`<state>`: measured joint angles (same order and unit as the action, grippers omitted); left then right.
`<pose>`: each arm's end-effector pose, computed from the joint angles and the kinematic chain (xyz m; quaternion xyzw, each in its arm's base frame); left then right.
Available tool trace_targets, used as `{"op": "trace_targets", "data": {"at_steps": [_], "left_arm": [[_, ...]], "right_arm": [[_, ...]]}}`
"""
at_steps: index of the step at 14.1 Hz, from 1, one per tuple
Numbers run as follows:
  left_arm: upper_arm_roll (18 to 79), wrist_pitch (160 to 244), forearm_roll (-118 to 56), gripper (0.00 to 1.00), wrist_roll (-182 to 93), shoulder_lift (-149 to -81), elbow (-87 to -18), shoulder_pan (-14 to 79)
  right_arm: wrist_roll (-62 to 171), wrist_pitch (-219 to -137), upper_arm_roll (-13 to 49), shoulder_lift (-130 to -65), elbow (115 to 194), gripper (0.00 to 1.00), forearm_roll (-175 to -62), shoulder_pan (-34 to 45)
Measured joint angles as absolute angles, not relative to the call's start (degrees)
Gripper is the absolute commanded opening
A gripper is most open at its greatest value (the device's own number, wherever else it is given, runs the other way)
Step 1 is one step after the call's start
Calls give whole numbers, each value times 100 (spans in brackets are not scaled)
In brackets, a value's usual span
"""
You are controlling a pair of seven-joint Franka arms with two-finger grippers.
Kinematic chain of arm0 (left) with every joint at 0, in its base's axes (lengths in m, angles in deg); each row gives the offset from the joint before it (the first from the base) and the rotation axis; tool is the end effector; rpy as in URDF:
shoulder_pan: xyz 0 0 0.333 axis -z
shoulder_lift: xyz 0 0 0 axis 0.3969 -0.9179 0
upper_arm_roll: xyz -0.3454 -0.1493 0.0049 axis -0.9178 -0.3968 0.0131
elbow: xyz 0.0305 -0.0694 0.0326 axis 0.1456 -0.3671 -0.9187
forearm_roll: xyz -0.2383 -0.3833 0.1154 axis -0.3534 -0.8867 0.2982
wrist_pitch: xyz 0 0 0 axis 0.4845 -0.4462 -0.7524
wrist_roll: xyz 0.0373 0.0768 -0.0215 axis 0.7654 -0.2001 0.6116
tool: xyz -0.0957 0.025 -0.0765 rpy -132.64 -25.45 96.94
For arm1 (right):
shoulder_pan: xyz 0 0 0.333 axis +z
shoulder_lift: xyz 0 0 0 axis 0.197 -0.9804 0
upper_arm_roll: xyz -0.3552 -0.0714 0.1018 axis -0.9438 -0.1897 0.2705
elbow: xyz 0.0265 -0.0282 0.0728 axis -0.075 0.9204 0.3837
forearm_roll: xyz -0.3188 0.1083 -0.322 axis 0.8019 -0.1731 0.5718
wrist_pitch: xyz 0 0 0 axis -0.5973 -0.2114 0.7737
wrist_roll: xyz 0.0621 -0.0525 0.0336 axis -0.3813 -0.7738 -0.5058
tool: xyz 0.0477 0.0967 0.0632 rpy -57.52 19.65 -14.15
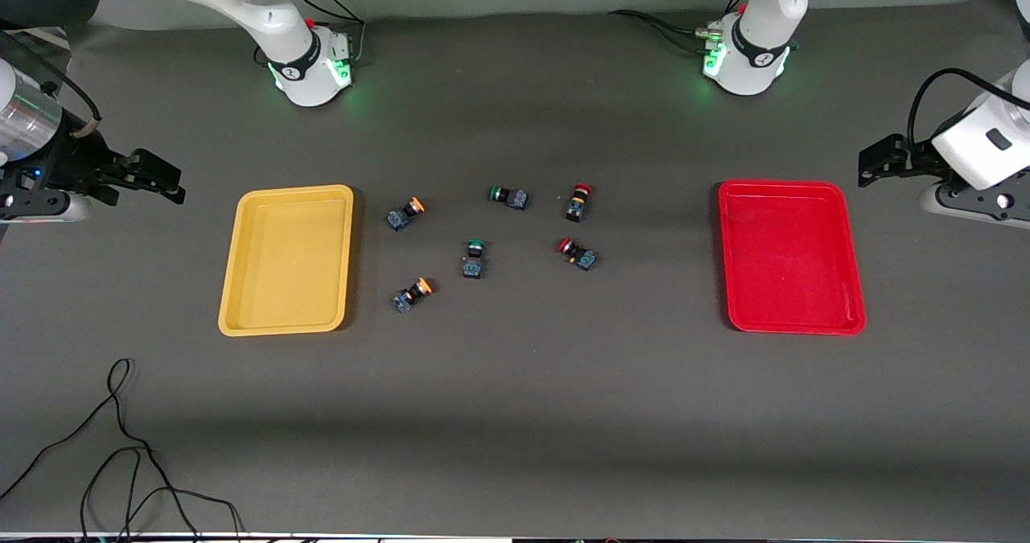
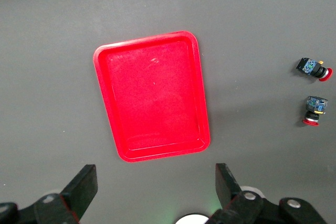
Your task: Place red and yellow buttons in trays
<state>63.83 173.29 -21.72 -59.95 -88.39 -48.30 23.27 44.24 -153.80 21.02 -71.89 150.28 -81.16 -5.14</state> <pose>0.6138 -0.0291 0.6223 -0.9932 0.1032 0.0541 0.0019 0.6122 0.0388 0.6473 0.9999 -0.0103 -0.0113 0.0033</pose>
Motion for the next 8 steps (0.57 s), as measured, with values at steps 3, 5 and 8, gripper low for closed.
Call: {"op": "trace_targets", "data": {"at_steps": [3, 5, 8], "left_arm": [[6384, 17329, -2172, 100, -5993, -8839, -4833, 2327], [6388, 17329, -2172, 100, -5990, -8839, -4835, 2327], [6395, 17327, -2179, 100, -5943, -8839, -4835, 2325]], "right_arm": [[4424, -15380, 2102, -7190, 15026, 100, -8116, -514], [4420, -15380, 2107, -7196, 15026, 100, -8118, -502], [3814, -15389, 2225, -7317, 15027, 100, -8123, -320]]}}
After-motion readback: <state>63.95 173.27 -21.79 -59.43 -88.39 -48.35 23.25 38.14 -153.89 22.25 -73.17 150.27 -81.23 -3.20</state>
